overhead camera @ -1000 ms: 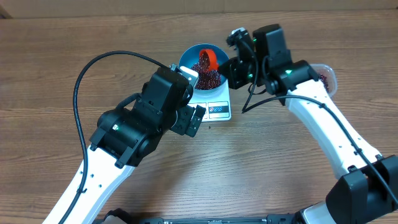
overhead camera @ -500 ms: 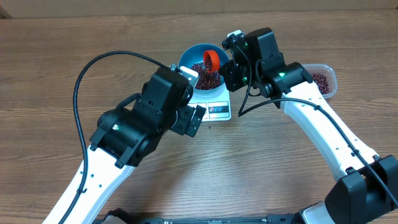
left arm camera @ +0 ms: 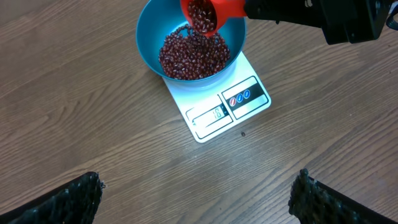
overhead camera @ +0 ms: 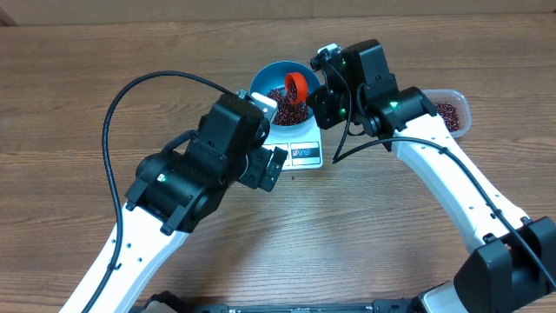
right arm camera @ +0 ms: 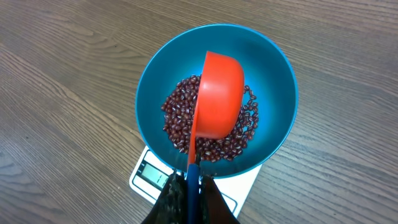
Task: Scoop item into bowl and weigh 150g on scale
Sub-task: 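Hold the scoop inverted over the bowl, shaking out remaining beans, then move the empty scoop back over the bean tub with the right gripper, then lower the red scoop into the beans and drag it through them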
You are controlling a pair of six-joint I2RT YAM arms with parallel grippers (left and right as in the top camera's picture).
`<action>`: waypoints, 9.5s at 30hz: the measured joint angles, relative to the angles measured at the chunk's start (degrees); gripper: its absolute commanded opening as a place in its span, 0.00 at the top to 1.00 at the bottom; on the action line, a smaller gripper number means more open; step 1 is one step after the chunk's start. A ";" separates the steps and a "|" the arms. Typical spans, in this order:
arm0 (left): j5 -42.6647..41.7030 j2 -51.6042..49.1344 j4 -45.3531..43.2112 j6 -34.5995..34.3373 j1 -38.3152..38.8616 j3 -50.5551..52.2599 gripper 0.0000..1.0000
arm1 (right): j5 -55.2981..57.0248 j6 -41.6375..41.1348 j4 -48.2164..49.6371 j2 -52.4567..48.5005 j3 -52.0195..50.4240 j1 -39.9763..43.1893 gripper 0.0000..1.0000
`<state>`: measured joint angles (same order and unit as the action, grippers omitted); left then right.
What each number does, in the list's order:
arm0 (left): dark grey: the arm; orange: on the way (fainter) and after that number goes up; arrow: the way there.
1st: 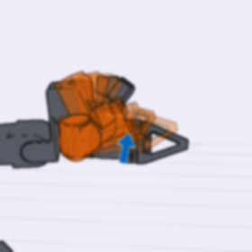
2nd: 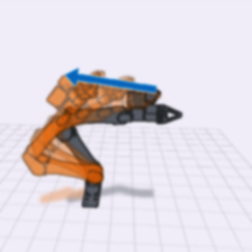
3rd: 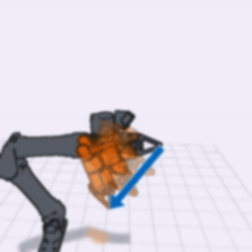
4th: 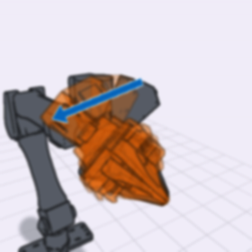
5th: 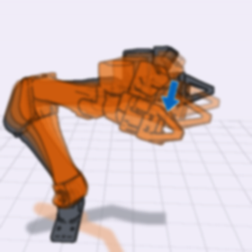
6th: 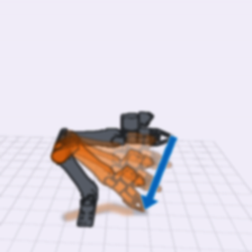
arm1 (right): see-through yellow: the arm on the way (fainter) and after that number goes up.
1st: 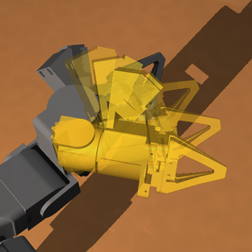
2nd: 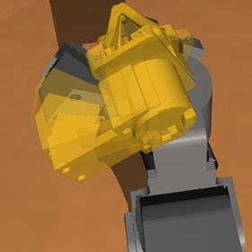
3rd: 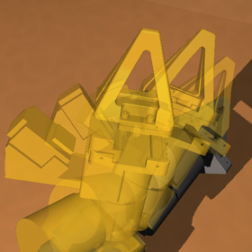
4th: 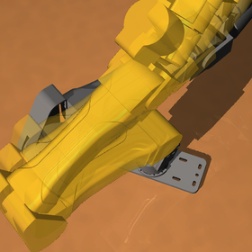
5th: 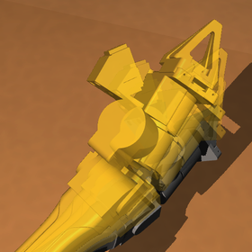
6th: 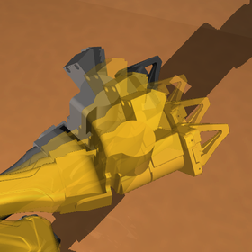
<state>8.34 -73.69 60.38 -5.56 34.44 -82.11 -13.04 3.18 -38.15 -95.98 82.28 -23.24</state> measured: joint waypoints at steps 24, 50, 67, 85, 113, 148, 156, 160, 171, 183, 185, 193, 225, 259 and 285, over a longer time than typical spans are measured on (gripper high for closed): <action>0.00 0.00 0.00 0.00 0.00 0.00 0.00 | 10.47 5.42 -2.01 0.24 1.31 -4.55 0.96; 0.00 0.00 -0.02 0.00 0.00 0.00 0.00 | 11.58 6.80 -2.45 0.26 1.31 -4.61 0.96; 0.00 0.00 0.00 0.00 0.00 0.00 0.00 | 16.33 13.79 -1.55 0.26 1.31 -7.58 0.96; 0.00 0.00 0.00 0.00 0.00 0.00 0.00 | 16.48 16.37 -2.67 0.26 1.31 -7.58 0.96; -0.02 0.00 0.00 0.00 0.00 0.00 0.00 | 9.66 2.64 -11.39 14.21 2.36 14.84 0.96; 0.00 0.00 -0.02 0.00 0.00 0.00 0.00 | 28.46 1.57 -22.12 -7.32 2.60 25.18 0.96; 0.00 0.00 0.00 0.00 0.00 0.00 0.00 | 25.09 3.67 -20.92 -7.37 2.60 25.18 0.96; 0.00 0.00 0.00 0.00 0.00 0.00 0.00 | 23.80 5.01 -20.76 -7.37 2.60 25.14 0.96; 0.00 0.00 0.00 0.00 0.00 0.00 0.00 | 22.18 6.73 -20.72 -7.37 2.60 25.14 0.96; -0.02 0.00 -0.02 0.00 0.00 0.00 0.00 | 18.34 7.43 -21.03 -7.39 2.60 25.14 0.96; 0.00 0.00 0.00 0.00 0.00 0.00 0.00 | 18.23 7.52 -21.03 -7.39 2.60 25.14 0.96; 0.00 0.00 0.00 0.00 0.00 0.00 0.00 | 12.76 12.15 -21.55 -7.39 2.60 25.92 0.96; 0.00 0.00 0.00 0.00 0.00 0.00 0.00 | -6.03 19.78 -21.09 -7.48 1.03 36.81 0.96; 0.00 0.00 0.00 0.00 0.00 0.00 0.00 | -22.80 20.59 -19.98 -7.50 -2.25 46.07 0.96; 0.00 0.00 0.00 0.00 0.00 0.00 0.00 | -29.22 19.30 -20.37 -7.58 -5.09 52.63 0.97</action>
<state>8.34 -73.69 60.38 -5.56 34.44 -82.11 -42.26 22.48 -58.52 -103.57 77.19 29.39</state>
